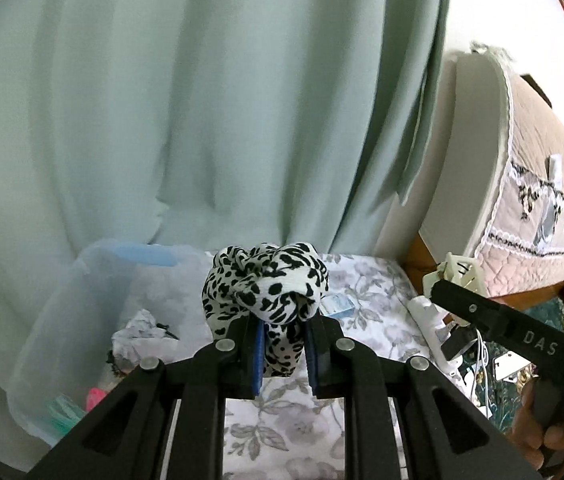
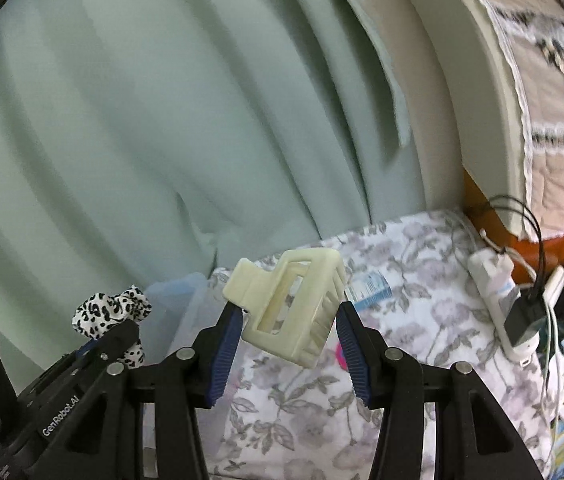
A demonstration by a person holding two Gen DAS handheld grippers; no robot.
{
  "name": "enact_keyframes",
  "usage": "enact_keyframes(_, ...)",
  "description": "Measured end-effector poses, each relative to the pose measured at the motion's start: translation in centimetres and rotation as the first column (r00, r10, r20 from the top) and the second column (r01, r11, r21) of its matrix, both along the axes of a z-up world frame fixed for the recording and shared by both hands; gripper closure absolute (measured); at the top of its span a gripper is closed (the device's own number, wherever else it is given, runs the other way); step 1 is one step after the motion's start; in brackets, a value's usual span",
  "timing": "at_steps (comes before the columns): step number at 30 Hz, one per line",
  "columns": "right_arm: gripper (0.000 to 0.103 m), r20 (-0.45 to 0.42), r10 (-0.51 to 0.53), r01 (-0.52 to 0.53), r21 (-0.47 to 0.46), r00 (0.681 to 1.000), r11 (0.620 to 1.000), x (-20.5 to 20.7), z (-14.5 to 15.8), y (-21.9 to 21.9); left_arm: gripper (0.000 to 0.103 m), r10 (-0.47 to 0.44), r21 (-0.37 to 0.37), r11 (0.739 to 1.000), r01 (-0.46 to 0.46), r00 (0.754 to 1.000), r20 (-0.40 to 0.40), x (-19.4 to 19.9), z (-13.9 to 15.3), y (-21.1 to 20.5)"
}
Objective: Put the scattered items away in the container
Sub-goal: 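Carry the scrunchie with the left gripper while the right carries the claw clip over the container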
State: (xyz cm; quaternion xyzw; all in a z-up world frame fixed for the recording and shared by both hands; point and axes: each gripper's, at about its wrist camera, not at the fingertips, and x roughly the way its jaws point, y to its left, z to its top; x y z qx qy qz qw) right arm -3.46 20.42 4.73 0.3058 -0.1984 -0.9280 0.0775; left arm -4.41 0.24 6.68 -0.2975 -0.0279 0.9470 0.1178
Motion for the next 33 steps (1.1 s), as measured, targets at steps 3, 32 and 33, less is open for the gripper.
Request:
enact_keyframes(3, 0.051, -0.012, 0.025, -0.025, 0.023, 1.0, 0.999, 0.2, 0.7, -1.5, 0.086, 0.041, 0.024, 0.999, -0.041, 0.999, -0.006, 0.0, 0.4, -2.1)
enact_keyframes(32, 0.051, 0.105, 0.393, -0.407, 0.206, 0.913, 0.89, -2.9, -0.8, -20.5, 0.086, 0.21, 0.168, 0.958, -0.234, 0.966, 0.149, -1.0, -5.5, -18.5)
enact_keyframes(33, 0.051, 0.112, 0.401, -0.416, 0.208, 0.909, 0.885, -3.1, -1.1, -20.9, 0.086, 0.207, 0.171, 0.958, -0.232, 0.967, 0.151, -1.1, -5.7, -18.6)
